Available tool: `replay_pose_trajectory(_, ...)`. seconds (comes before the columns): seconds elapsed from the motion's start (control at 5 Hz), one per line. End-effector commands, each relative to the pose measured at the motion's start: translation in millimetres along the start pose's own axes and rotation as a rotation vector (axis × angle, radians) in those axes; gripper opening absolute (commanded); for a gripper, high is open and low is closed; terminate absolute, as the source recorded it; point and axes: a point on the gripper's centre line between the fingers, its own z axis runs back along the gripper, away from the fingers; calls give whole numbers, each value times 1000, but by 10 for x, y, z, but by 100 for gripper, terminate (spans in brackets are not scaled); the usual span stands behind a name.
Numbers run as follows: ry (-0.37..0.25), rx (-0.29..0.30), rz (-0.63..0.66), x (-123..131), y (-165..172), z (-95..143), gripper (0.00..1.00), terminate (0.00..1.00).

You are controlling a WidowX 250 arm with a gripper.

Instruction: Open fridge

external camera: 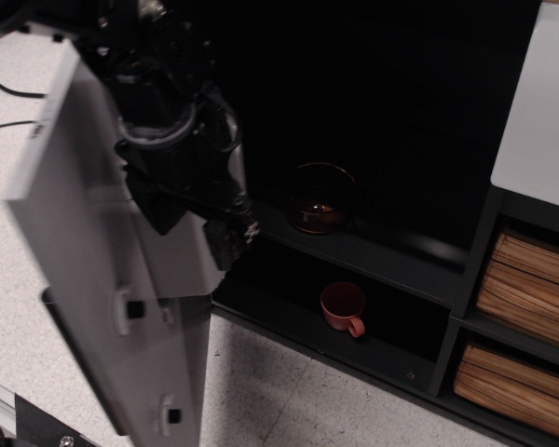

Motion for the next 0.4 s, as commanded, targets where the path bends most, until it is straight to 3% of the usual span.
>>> replay_pose_trajectory(0.0,-36,12,-1,50,54,122,100,0)
replay_pose_trajectory(0.2,-36,12,-1,50,54,122,100,100)
